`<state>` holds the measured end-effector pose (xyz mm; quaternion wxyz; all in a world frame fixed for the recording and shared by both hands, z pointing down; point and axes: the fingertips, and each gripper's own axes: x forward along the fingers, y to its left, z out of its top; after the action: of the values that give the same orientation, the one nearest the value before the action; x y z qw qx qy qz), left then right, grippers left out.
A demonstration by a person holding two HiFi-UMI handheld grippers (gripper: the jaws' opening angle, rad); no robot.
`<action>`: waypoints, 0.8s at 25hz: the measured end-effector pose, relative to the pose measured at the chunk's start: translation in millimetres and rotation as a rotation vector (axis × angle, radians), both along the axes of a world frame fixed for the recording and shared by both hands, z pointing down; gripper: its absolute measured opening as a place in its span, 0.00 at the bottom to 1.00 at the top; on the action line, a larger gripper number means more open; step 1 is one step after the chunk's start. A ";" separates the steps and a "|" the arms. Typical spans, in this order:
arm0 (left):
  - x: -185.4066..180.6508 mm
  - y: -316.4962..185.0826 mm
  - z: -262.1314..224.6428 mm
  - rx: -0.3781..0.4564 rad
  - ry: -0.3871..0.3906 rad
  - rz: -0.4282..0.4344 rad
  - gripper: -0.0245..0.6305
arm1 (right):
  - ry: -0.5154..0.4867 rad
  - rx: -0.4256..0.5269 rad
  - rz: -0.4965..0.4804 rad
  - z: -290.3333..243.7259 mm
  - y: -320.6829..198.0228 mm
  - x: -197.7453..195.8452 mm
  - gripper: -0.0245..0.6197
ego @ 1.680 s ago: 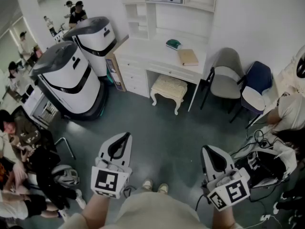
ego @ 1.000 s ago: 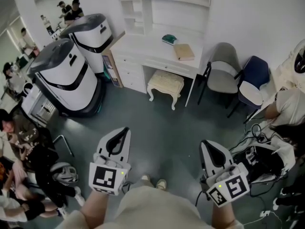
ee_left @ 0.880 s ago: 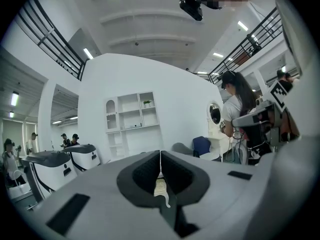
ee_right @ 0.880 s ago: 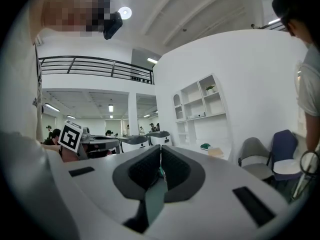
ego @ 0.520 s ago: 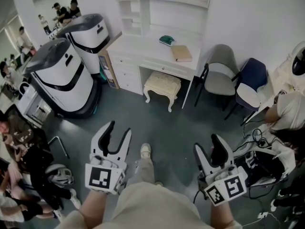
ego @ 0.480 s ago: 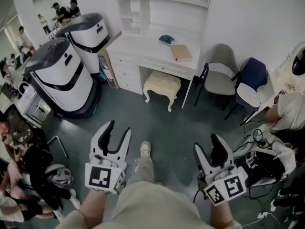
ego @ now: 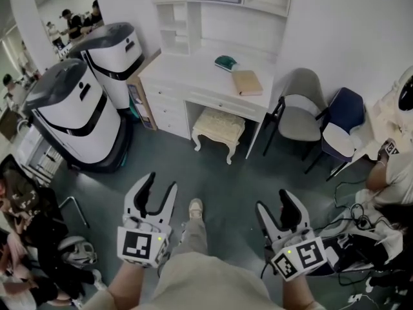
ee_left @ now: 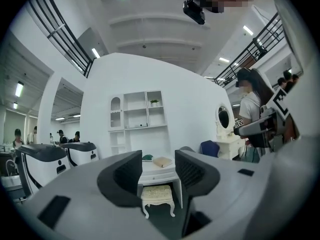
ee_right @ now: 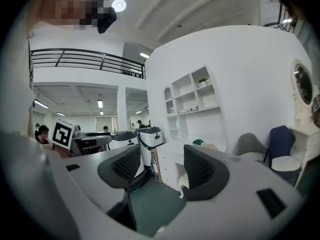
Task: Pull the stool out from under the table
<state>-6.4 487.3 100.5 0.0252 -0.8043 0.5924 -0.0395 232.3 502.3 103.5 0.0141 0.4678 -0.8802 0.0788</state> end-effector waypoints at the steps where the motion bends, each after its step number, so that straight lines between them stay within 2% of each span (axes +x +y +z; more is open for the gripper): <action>1: -4.6 -13.0 1.1 -0.006 0.000 0.003 0.34 | 0.002 -0.006 0.000 0.9 -13.5 -4.2 0.47; 10: -34.6 -153.0 26.2 -0.073 -0.028 0.061 0.34 | 0.015 -0.065 0.051 19.0 -147.1 -31.0 0.47; 20: -69.7 -328.8 55.5 -0.199 -0.046 0.133 0.34 | 0.018 -0.204 0.119 51.1 -306.2 -63.4 0.47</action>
<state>-76.1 158.5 156.0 -0.0387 -0.8392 0.5301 -0.1151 168.9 196.2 154.6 0.0647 0.5162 -0.8380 0.1645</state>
